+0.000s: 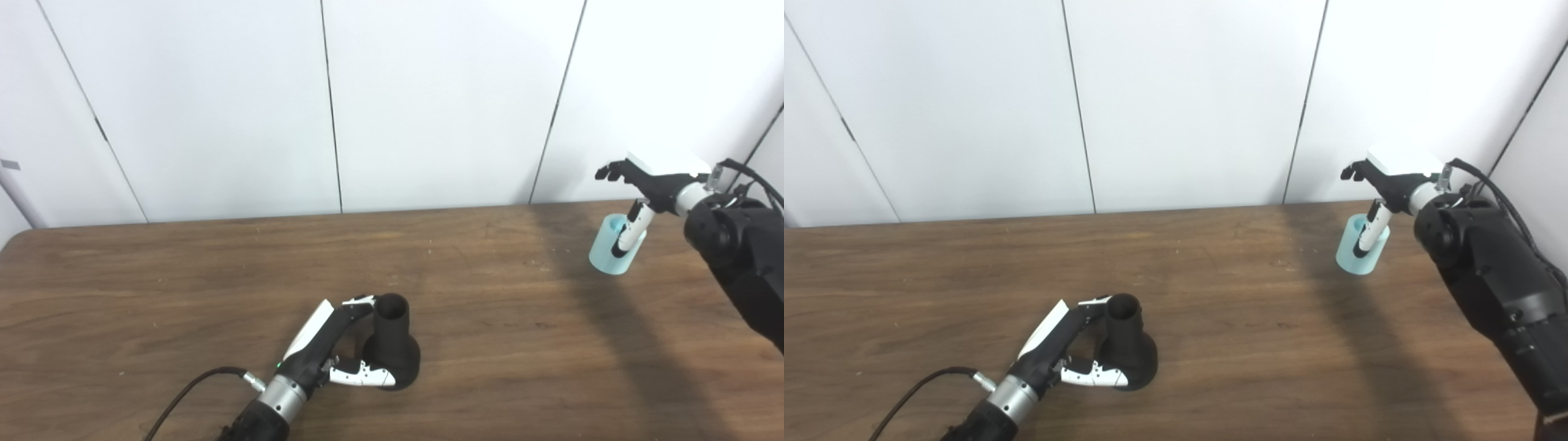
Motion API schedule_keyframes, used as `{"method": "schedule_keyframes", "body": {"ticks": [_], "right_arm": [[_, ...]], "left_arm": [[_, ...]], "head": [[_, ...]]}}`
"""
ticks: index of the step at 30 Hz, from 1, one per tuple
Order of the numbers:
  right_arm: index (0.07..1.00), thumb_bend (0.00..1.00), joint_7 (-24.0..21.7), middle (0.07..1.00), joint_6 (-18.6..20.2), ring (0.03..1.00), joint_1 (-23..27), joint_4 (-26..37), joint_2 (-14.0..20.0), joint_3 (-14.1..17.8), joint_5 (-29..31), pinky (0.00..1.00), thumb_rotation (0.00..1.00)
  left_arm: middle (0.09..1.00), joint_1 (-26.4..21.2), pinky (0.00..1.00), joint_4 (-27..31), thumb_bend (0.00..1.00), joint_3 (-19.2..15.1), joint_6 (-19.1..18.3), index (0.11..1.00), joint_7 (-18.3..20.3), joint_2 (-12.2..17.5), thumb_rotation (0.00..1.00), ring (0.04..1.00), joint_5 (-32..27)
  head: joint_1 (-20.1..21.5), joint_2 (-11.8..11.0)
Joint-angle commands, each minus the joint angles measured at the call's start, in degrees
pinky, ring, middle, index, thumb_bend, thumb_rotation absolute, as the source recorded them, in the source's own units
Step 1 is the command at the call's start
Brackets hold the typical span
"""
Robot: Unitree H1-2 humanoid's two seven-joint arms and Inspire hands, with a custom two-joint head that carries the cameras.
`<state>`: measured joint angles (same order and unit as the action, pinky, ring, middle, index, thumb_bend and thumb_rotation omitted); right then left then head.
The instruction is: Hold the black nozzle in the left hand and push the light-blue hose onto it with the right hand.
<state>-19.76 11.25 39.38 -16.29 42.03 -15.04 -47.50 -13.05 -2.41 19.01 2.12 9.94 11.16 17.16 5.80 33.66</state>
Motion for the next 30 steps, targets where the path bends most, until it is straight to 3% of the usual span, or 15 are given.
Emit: {"method": "schedule_keyframes", "body": {"ticks": [1,6,12,20,25,30], "right_arm": [[0.787,1.00,2.26,0.794,-0.60,0.769,2.79,0.36,1.58,0.44,-1.25,0.71,0.12],[0.781,1.00,1.86,0.789,0.41,0.758,2.96,0.00,0.97,-0.57,-3.44,0.66,0.12],[0.775,0.98,1.09,0.729,0.20,0.653,2.91,-0.15,0.73,-1.70,-4.80,0.54,0.10],[0.765,1.00,-0.27,0.743,0.14,0.679,3.12,-0.68,0.94,-1.99,-4.70,0.60,0.15],[0.733,0.99,-0.27,0.739,0.25,0.646,3.02,-0.98,0.75,-2.00,-4.70,0.49,0.15],[0.685,0.98,-0.59,0.736,0.09,0.651,3.47,-1.68,1.00,-2.67,-5.54,0.52,0.13]], "left_arm": [[0.756,1.01,1.00,-0.59,0.53,0.87,-2.75,0.482,2.17,1.05,0.07,0.897,1.91],[0.756,0.93,1.00,-0.61,0.53,0.85,-2.58,0.482,2.15,1.02,0.07,0.897,1.69],[0.756,0.98,1.00,-0.46,0.53,0.79,-2.83,0.482,2.18,0.86,0.07,0.897,1.49],[0.759,1.00,1.00,0.19,0.53,0.84,-3.48,0.482,2.41,0.83,0.07,0.897,1.58],[0.759,0.98,1.00,0.13,0.53,0.75,-3.59,0.482,2.61,0.81,0.07,0.897,1.50],[0.760,1.04,1.00,0.41,0.53,0.67,-4.06,0.482,2.91,0.71,0.07,0.897,1.45]], "head": [[-0.03,0.00],[-0.10,0.06],[-0.16,0.21],[-0.21,0.44],[-0.24,0.58],[-0.16,0.72]]}}
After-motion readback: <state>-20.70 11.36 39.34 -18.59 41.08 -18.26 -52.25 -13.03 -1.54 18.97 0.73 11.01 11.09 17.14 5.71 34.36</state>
